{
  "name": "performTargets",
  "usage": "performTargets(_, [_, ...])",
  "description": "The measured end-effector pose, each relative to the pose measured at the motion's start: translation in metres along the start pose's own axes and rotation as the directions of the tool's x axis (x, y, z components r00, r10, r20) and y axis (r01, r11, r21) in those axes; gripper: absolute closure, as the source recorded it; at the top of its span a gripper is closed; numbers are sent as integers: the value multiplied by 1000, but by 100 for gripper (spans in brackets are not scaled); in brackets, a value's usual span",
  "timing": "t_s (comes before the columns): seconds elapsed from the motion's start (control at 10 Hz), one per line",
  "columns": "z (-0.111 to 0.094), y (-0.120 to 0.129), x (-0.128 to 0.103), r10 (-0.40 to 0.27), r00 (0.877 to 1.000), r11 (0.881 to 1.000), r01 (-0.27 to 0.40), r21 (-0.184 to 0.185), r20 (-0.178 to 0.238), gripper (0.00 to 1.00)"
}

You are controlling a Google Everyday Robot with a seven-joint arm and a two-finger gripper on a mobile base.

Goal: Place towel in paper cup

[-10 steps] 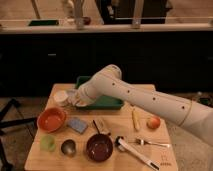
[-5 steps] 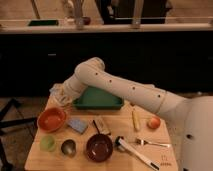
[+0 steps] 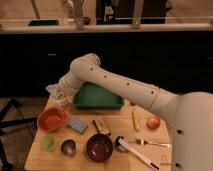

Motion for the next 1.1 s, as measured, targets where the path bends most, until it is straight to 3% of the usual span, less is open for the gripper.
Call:
performTargets(0.3, [2, -1, 0, -6, 1000, 1000, 6, 1, 10, 100])
performTargets(0.7, [30, -28, -7, -65, 993, 998, 66, -9, 94, 100])
performTargets(1.1, [49, -26, -4, -44, 982, 999, 42, 15, 184, 100])
